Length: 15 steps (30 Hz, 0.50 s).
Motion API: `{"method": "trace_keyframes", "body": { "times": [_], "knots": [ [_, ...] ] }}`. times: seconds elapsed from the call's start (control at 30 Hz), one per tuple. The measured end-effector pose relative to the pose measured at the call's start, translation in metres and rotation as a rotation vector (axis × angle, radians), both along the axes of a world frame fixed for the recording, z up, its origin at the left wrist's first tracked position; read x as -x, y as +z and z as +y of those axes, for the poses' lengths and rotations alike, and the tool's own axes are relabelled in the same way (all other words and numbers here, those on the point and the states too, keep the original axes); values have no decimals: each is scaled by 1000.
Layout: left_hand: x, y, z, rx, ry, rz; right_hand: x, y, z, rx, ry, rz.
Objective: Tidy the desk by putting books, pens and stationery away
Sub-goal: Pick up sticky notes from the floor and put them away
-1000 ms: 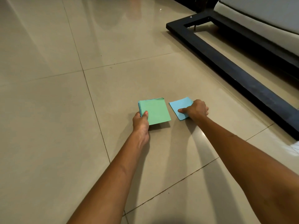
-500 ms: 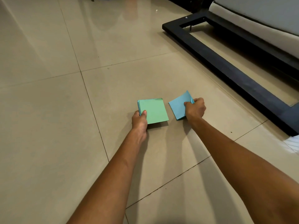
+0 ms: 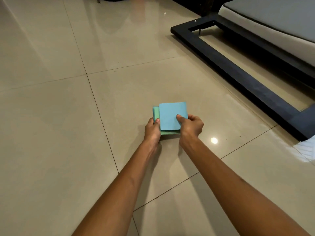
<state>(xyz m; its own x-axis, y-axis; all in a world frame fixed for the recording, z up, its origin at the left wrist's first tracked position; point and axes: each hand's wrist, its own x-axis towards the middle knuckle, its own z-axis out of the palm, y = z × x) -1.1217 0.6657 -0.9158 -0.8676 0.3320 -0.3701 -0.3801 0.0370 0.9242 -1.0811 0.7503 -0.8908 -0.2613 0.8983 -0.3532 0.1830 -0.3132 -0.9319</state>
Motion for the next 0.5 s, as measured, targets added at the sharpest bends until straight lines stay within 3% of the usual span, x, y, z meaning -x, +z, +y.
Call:
{"method": "trace_keyframes", "body": {
  "times": [0.27,0.5],
  "knots": [
    [-28,11,-3,-131,-51,-78,-42,6,-11,-114,91,-154],
    [-55,55,3,-174,-151,-217,-75,38,-5,-144,135,-287]
  ]
}}
